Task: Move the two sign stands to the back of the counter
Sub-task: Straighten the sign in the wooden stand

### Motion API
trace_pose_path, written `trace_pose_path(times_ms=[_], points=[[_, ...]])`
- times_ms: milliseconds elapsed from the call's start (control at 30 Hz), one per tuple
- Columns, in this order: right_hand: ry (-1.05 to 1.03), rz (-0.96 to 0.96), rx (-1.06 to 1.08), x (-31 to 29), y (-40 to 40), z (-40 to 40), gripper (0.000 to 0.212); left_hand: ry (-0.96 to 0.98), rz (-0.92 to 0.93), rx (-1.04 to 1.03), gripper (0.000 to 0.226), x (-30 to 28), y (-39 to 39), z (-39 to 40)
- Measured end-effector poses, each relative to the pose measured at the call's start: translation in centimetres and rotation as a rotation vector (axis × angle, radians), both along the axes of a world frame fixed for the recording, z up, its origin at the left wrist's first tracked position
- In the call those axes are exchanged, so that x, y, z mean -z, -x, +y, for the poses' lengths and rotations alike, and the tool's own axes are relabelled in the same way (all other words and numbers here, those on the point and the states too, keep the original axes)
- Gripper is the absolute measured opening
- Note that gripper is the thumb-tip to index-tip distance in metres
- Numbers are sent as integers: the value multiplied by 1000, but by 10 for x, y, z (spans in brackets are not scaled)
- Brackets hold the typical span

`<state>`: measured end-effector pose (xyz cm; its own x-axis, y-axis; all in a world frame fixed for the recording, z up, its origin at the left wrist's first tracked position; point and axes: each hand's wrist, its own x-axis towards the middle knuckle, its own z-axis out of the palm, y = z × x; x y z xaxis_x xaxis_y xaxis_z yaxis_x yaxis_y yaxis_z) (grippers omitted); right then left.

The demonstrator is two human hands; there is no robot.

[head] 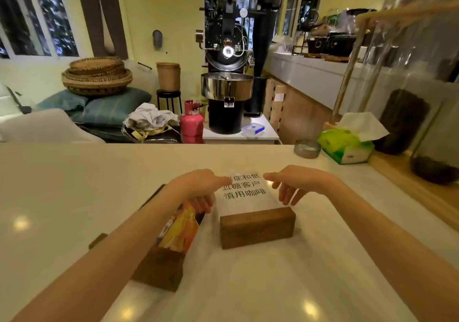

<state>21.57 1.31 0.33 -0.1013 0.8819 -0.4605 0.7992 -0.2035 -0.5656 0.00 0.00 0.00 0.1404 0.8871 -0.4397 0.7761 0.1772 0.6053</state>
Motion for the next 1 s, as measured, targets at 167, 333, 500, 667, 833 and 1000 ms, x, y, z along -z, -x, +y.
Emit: trace_pose_path(times_ms=[167,333,500,667,833,1000], points=[[-1,33,92,12,3,-6,59,-40,-6,-48,60,11,-5,-4],[-20,164,193,21,3,-9,52,-75,-46,-33,40,15,-6,-8],[-18,164,141,23,1,-13,46,-48,-68,-17,37,18,-4,-12],[-99,222,185,25,3,-19,41,-58,-139,-81,48,18,-4,-13],[-194,319,262,26,3,-23,50,-98,-312,-174,64,15,-3,-14],[-355,424,260,25,1,-26,48,-163,-439,-222,54,8,-3,-16]])
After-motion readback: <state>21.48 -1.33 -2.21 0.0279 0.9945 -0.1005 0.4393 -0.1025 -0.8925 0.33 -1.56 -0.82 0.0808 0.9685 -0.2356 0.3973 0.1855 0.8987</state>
